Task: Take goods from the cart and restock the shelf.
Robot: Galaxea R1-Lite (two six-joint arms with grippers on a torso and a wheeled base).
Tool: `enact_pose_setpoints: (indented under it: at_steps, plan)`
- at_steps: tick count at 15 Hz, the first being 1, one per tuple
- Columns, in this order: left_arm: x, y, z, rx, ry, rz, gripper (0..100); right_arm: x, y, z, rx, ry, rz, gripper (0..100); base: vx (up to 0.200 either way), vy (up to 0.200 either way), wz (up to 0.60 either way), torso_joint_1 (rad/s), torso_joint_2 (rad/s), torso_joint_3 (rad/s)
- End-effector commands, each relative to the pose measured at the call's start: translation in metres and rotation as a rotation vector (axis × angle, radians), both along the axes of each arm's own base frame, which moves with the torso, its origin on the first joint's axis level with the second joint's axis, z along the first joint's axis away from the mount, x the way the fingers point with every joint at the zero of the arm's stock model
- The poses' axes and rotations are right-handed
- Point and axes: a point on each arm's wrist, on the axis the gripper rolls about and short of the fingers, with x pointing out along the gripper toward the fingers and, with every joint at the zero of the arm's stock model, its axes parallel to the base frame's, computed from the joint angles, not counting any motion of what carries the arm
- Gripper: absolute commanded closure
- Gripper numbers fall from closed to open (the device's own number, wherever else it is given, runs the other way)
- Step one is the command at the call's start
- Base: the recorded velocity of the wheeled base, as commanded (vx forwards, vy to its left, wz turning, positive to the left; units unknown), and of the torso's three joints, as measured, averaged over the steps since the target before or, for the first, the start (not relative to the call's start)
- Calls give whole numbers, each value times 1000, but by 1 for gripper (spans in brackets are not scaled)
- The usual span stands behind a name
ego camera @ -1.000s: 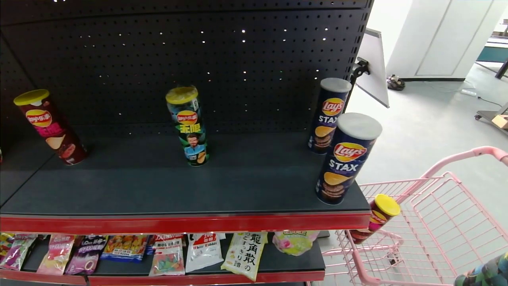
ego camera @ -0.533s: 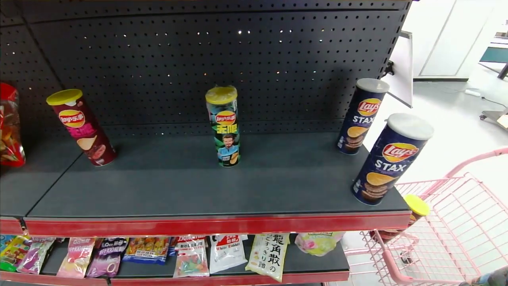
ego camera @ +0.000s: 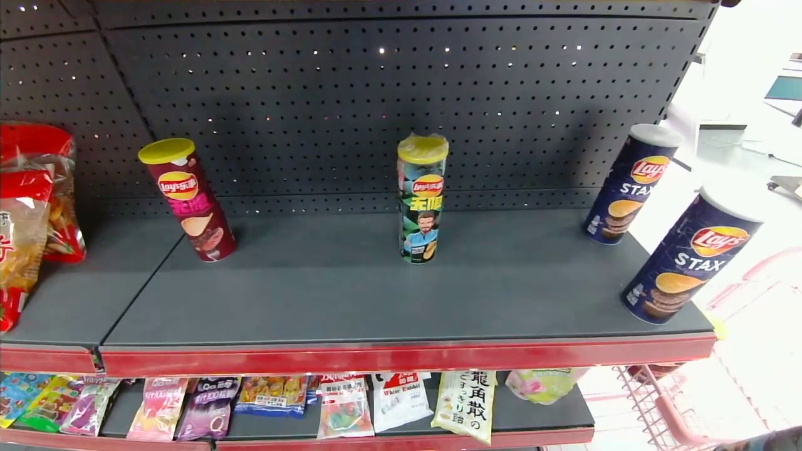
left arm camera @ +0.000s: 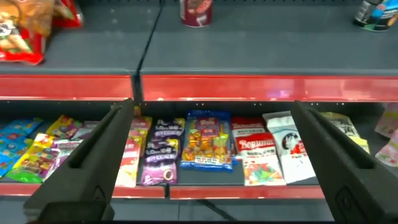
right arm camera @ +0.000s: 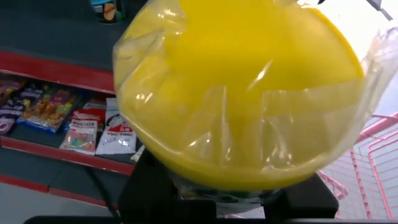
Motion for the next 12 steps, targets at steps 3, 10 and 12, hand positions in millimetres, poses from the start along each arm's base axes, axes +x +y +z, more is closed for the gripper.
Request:
enact_pose_setpoints:
  at_steps: [3,10,12]
  plan:
    - [0,0,0,0,2,1,0,-7,-1,-2,5,-43,91,100,67,0,0,1,2,1]
    - [0,0,0,0,2,1,0,-6,-1,-2,1,-39,212,100,143,0,0,2,2,2]
    - [0,0,0,0,2,1,0,-7,-1,-3,1,-39,235,100,0,0,0,0,0,0]
